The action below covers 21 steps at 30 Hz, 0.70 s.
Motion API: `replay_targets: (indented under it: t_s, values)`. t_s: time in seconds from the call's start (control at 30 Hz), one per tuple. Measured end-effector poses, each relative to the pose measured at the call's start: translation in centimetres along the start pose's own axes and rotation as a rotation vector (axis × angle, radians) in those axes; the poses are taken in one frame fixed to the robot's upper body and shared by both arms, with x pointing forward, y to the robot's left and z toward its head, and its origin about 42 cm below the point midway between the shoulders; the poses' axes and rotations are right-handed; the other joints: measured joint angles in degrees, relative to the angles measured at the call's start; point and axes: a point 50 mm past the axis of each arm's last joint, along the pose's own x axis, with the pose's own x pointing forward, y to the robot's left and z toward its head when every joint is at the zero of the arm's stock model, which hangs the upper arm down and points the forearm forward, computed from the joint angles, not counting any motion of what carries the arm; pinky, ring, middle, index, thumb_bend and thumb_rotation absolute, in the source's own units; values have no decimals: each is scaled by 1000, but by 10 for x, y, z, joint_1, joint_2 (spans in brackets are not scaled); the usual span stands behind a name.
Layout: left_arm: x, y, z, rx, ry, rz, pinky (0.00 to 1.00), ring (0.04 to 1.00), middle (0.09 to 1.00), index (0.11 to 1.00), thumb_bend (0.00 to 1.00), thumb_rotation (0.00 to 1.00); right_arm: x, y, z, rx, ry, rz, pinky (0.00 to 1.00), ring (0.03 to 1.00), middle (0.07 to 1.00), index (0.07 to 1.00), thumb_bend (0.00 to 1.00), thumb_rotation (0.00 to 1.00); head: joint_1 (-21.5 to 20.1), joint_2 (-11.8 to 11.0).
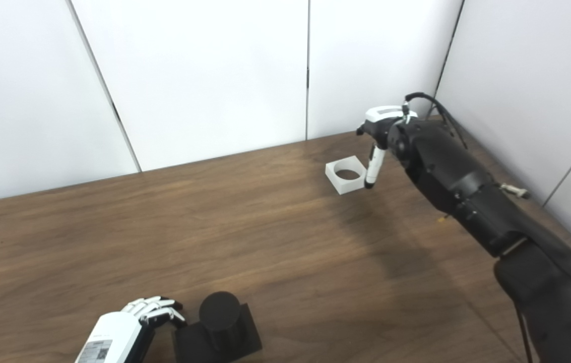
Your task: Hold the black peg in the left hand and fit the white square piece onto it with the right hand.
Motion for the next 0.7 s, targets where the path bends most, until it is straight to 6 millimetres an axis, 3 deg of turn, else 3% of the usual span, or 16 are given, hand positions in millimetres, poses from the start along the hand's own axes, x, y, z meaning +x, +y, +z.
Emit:
replay_targets:
  t_s: [0.17,0.7]
  values:
    - [0,0,0,-1,-1,1,851,828,768,488,516,47,7,9,15,4,-31,15,969,1000,989,896,947,217,4,5]
    - [-3,1,1,-4,5,1,842,825,765,488,516,47,20,22,16,5,-29,34,965,1000,992,895,920,196,12,11]
